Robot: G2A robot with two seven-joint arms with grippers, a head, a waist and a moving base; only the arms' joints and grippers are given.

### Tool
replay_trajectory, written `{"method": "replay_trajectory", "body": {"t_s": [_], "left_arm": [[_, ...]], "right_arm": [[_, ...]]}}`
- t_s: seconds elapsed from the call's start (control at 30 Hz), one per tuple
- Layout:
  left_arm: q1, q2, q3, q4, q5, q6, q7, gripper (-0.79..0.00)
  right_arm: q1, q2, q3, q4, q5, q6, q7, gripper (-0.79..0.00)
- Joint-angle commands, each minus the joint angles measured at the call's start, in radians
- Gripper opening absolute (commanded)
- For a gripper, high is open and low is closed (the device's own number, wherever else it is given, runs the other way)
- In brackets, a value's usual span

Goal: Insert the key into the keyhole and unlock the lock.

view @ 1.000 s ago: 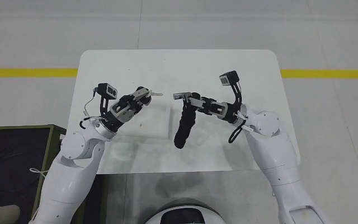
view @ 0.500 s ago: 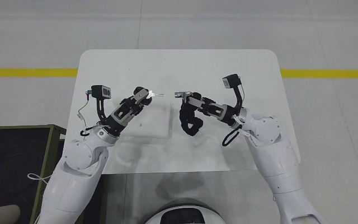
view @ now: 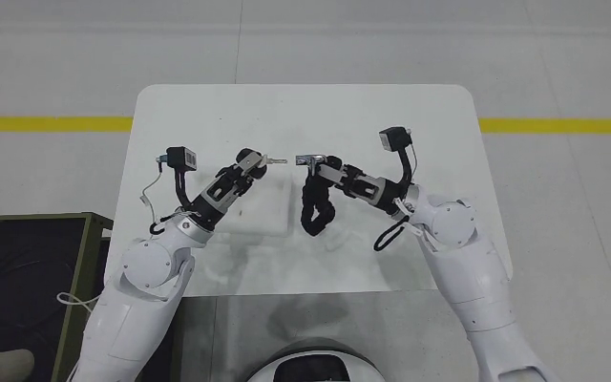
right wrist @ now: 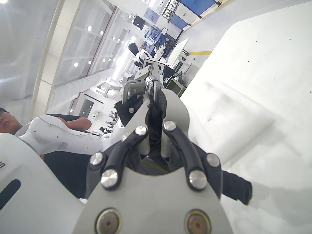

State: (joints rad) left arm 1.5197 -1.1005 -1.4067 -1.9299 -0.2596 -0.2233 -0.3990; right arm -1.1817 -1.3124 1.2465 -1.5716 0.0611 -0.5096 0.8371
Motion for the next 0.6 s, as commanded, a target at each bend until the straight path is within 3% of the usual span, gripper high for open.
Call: {"method": "replay_trajectory", "body": {"t_s": [0.0,0.57], "left_arm": [[-0.002,-0.001,0.002,-0.001,0.005,0.007,-0.007,-0.785],[-0.004,-0.015,0.004,0.002,0.013,0.027,-0.040,-0.785]], "right_arm": [[-0.003,0.000,-0.004,-0.004,-0.015,-0.004,-0.015,-0.785],[0.004,0.006,-0.041,-0.002,-0.032,-0.007,-0.037,-0.785]]}}
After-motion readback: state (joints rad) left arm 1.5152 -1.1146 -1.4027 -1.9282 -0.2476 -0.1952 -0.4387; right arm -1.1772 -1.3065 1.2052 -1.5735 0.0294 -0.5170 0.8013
